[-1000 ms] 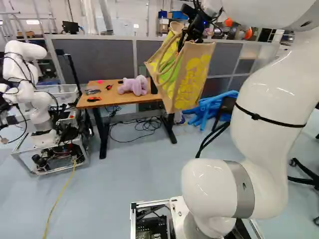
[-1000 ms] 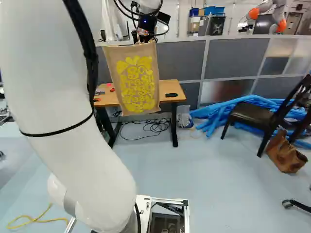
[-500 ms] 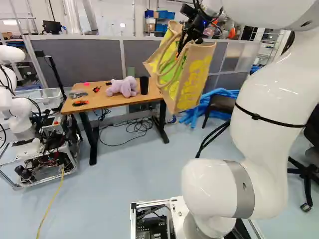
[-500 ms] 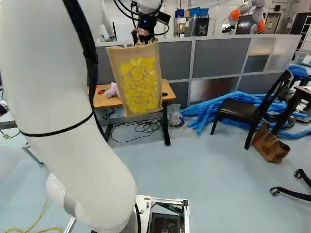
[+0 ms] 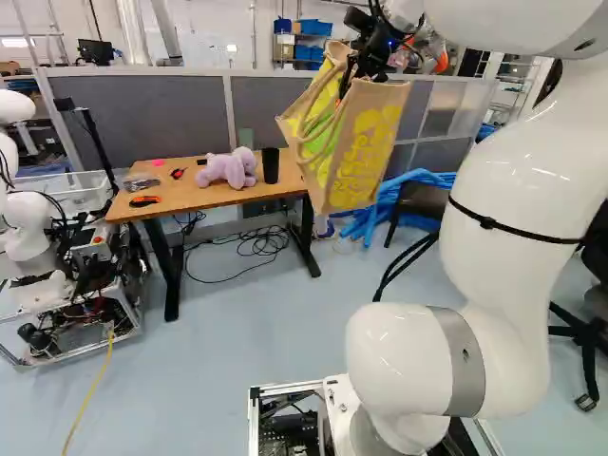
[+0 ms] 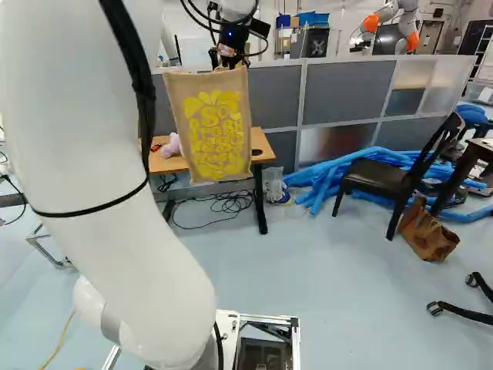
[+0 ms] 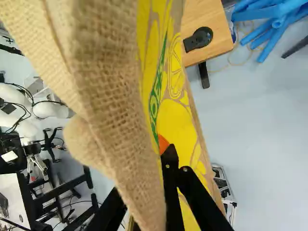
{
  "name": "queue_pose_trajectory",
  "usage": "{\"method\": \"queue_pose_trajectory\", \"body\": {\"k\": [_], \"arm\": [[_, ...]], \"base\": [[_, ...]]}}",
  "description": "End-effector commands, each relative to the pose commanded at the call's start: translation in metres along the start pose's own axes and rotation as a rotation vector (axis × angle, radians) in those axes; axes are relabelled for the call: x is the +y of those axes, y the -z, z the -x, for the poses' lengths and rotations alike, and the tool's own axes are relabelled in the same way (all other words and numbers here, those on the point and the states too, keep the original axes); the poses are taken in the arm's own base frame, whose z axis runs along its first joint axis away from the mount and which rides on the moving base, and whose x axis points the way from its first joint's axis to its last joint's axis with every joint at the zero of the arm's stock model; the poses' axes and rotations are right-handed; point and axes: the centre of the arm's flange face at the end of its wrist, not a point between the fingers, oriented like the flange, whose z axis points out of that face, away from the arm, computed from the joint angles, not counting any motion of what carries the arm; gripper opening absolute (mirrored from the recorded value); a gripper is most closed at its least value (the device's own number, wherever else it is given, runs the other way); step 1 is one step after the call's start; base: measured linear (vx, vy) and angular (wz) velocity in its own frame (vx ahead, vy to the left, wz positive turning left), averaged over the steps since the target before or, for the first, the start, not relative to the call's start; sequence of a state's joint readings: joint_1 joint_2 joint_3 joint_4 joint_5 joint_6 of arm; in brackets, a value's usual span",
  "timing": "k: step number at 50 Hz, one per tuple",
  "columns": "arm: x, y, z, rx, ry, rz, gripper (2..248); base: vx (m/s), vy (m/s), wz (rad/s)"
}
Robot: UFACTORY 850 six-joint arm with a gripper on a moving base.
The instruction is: Pick up the bag on the ground and place it on the table
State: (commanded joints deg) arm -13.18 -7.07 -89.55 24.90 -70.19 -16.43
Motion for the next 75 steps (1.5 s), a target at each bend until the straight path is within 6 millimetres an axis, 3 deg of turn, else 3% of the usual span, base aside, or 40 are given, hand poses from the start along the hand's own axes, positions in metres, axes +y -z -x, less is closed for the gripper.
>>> {"method": "queue_pose_trajectory", "body": {"k": [32, 75], "arm": [[0.0, 0.0, 0.0, 0.0, 0.0, 0.0, 22], [0.0, 0.0, 0.0, 0.0, 0.0, 0.0, 22]], "base": [[0.118, -0.068, -0.01], [0.142, -0.003, -0.019]]}}
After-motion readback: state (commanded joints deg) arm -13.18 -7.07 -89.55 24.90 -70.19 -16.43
